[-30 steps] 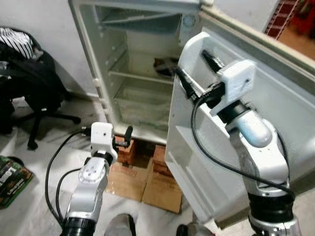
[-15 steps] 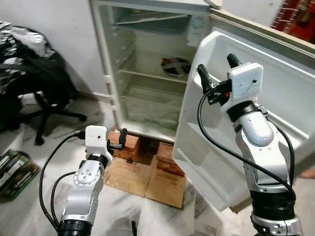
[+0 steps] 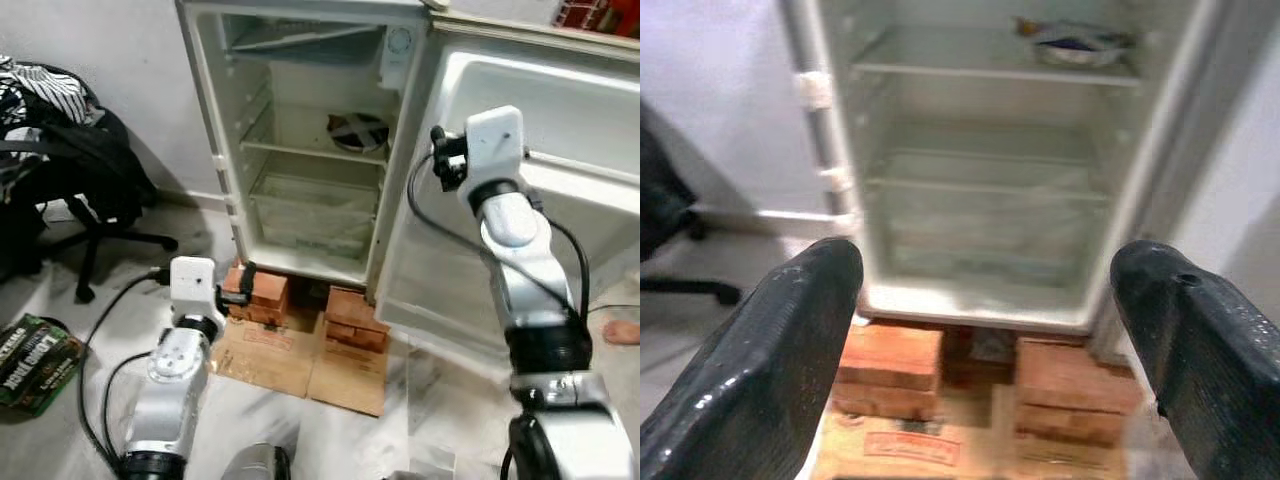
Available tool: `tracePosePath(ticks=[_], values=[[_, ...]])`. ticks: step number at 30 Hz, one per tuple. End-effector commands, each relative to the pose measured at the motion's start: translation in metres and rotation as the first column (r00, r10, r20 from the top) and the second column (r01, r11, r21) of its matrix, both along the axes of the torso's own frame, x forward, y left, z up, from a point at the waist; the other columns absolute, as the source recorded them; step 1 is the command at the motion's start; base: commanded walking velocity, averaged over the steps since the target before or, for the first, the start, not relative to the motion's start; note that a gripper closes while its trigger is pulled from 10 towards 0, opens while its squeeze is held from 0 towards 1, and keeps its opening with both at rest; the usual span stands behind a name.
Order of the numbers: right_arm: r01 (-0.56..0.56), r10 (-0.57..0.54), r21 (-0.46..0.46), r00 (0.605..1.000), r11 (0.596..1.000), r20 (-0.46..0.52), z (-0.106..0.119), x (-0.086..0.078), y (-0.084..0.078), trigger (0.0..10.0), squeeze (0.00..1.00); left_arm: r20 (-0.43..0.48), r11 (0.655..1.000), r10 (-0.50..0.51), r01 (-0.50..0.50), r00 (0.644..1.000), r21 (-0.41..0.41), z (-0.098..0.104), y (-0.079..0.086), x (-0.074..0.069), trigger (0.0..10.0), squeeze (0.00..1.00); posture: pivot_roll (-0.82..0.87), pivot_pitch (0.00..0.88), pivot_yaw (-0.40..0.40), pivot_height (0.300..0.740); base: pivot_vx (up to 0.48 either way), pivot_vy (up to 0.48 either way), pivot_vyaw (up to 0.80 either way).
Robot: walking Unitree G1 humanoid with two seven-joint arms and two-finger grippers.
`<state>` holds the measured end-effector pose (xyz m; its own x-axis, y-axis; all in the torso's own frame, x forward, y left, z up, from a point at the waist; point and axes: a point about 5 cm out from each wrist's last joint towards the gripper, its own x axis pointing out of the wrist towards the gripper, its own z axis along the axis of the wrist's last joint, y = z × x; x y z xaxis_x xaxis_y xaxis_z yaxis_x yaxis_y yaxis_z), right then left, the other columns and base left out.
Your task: Restocking fridge
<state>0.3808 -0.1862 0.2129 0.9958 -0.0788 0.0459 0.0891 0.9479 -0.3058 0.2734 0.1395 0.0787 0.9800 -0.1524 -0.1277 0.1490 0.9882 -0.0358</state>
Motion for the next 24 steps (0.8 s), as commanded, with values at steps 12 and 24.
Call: tracePosePath(ticks=[12, 24], values=[[0.023, -0.013, 0.105, 0.995, 0.994, -0.098, -0.023, 0.008, 0.001, 10.0, 0.00, 0.013, 1.000, 0.027, -0.028, 1.000, 0.003, 0.002, 0.011, -0.007, 10.0, 0.00, 0.02, 0.086, 0.007, 0.740, 0.000, 0.000, 0.00], [0.062, -0.044, 0.094, 0.982, 0.994, -0.184, -0.067, -0.016, -0.016, 10.0, 0.00, 0.000, 1.000, 0.015, -0.015, 1.000, 0.007, 0.000, 0.012, -0.010, 10.0, 0.00, 0.02, 0.065, 0.014, 0.740, 0.000, 0.000, 0.00]])
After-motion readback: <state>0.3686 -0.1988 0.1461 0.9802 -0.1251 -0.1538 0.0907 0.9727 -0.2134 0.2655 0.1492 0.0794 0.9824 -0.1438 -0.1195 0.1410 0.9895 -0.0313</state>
